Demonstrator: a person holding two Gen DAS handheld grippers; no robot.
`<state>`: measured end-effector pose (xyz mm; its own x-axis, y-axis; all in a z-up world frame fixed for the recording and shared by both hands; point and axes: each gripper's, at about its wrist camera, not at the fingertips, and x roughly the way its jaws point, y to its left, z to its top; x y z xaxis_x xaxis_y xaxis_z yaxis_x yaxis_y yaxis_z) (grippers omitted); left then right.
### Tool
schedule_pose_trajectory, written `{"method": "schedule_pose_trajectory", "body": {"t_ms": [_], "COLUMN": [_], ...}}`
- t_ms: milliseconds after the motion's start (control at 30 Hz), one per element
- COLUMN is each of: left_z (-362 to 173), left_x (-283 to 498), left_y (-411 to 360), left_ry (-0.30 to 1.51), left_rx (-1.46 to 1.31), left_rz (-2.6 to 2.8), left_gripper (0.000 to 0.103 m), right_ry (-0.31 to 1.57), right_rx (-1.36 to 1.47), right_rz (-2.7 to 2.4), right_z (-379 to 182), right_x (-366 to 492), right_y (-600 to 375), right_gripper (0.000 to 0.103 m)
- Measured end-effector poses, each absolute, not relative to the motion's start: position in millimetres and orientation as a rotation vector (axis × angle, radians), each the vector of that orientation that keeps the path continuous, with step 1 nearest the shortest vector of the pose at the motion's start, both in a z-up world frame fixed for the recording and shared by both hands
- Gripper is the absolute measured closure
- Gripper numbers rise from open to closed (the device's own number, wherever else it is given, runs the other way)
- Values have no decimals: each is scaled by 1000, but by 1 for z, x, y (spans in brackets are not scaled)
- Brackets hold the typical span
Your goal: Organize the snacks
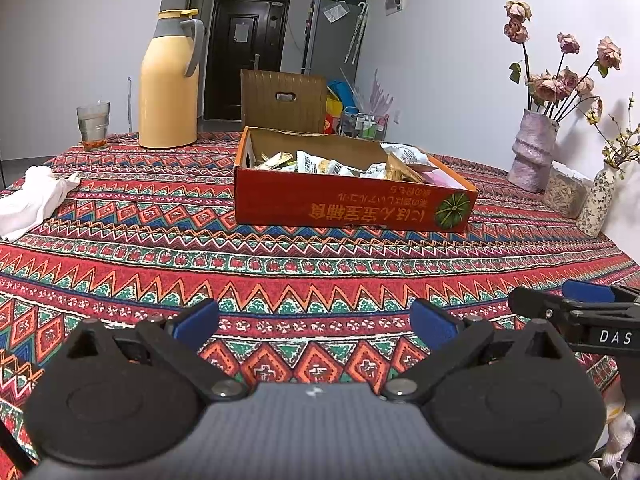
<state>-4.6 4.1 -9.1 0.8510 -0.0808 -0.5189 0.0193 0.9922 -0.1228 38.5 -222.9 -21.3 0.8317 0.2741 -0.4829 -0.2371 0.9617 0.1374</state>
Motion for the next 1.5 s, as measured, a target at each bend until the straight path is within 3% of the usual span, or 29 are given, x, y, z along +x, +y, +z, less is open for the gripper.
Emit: {"method": "schedule_pose_trajectory", "body": {"t_ms": [1500], "left_z": [-11], "left_x": [-4], "left_y": [3], "left_ry": [555], "left_rx": [-123], "left_rz": [-68], "left_gripper": [0], "right_ry": [536], "right_rx": [69], "right_rz": [271], "right_z": [-24], "right_x": [42], "right_y": [-222], "right_gripper": [0]}}
